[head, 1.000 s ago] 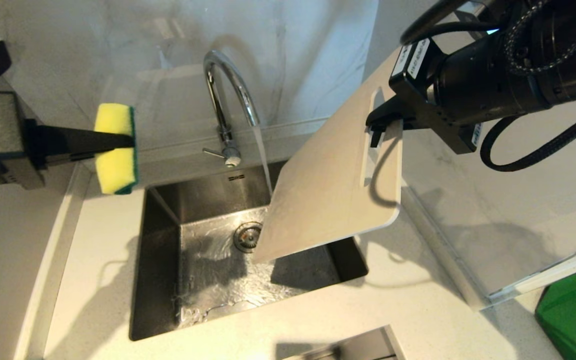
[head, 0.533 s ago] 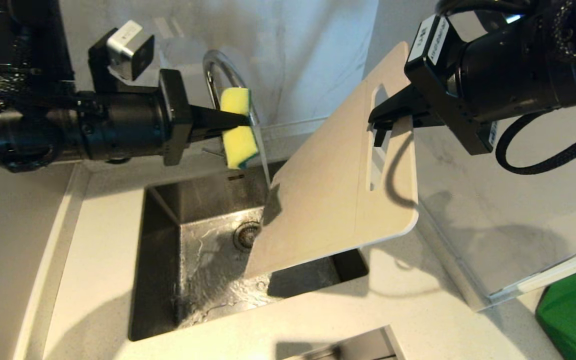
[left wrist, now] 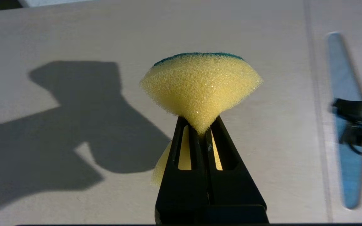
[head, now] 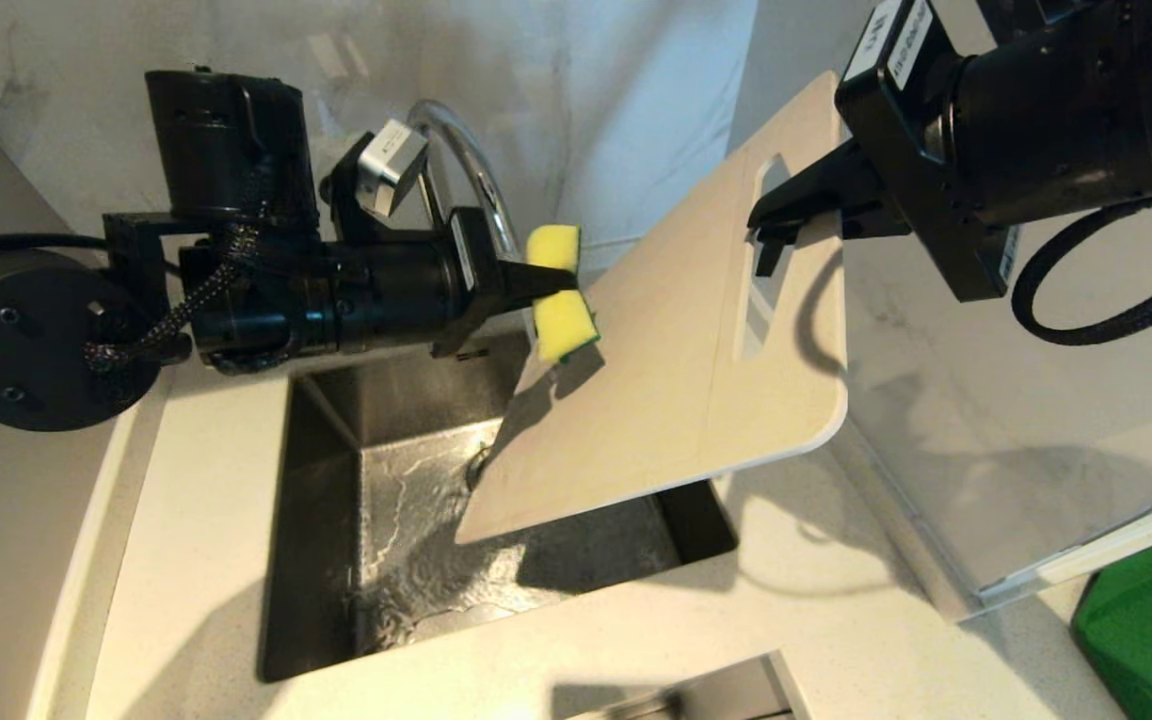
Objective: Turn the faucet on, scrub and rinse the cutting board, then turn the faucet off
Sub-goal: Scrub the cutting board underwater
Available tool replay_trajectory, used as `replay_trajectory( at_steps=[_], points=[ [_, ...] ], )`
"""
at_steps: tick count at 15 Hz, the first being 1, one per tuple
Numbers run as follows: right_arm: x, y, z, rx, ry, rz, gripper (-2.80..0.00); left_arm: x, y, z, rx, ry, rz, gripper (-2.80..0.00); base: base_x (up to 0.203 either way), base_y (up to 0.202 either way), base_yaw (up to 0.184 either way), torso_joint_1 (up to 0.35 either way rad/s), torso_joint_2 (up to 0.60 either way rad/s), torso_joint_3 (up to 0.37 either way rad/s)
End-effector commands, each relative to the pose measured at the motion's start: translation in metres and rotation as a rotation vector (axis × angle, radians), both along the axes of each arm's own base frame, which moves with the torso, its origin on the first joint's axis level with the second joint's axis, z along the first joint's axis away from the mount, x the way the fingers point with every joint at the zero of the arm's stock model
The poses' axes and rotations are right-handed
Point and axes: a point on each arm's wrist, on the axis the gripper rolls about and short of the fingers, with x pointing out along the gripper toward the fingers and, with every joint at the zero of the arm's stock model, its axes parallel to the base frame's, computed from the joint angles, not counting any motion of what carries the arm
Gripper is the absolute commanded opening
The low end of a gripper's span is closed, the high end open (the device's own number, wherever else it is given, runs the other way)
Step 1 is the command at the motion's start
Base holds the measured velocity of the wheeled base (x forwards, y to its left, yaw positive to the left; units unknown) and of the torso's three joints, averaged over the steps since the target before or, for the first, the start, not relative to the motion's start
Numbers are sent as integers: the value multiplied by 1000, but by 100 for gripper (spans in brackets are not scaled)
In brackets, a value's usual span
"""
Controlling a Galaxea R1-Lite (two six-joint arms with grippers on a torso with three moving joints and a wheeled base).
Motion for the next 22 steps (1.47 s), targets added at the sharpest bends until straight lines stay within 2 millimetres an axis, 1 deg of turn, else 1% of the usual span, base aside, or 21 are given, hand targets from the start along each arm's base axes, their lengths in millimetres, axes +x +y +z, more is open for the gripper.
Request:
replay_trajectory(
  at_steps=[1, 3, 6, 9, 11, 13, 15, 17, 18, 22],
  points=[
    [-3, -1, 1, 6, 4, 1, -280, 6, -7, -10, 11, 18, -7, -280, 0, 0, 0, 0, 0, 0],
    [-2, -1, 2, 9, -1, 1, -280, 10, -14, -16, -1, -1, -11, -280, 0, 0, 0, 0, 0, 0],
    [-7, -4, 4, 15, -7, 0, -280, 14, -23, -25, 3, -5, 20, -280, 0, 0, 0, 0, 0, 0],
    [-7, -4, 3, 11, 0, 0, -280, 18, -28, -34, 14, 7, 22, -280, 0, 0, 0, 0, 0, 0],
    [-7, -4, 3, 11, -2, 0, -280, 18, -28, -42, 28, 9, 24, -280, 0, 0, 0, 0, 0, 0],
    [-6, -3, 2, 11, 0, 0, -280, 20, -23, -56, 51, 11, 36, -280, 0, 0, 0, 0, 0, 0],
    [-5, -3, 2, 12, 0, 0, -280, 21, -11, -75, 78, 17, 59, -280, 0, 0, 0, 0, 0, 0],
    [-5, -2, 2, 11, 0, 2, -280, 19, 7, -95, 113, 24, 89, -280, 0, 0, 0, 0, 0, 0],
    [-4, -2, 2, 16, 4, 18, -280, 17, 20, -106, 132, 36, 111, -280, 0, 0, 0, 0, 0, 0],
    [-2, 0, 1, 22, 10, 39, -280, 3, 65, -133, 157, 71, 194, -280, 0, 0, 0, 0, 0, 0]
  ],
)
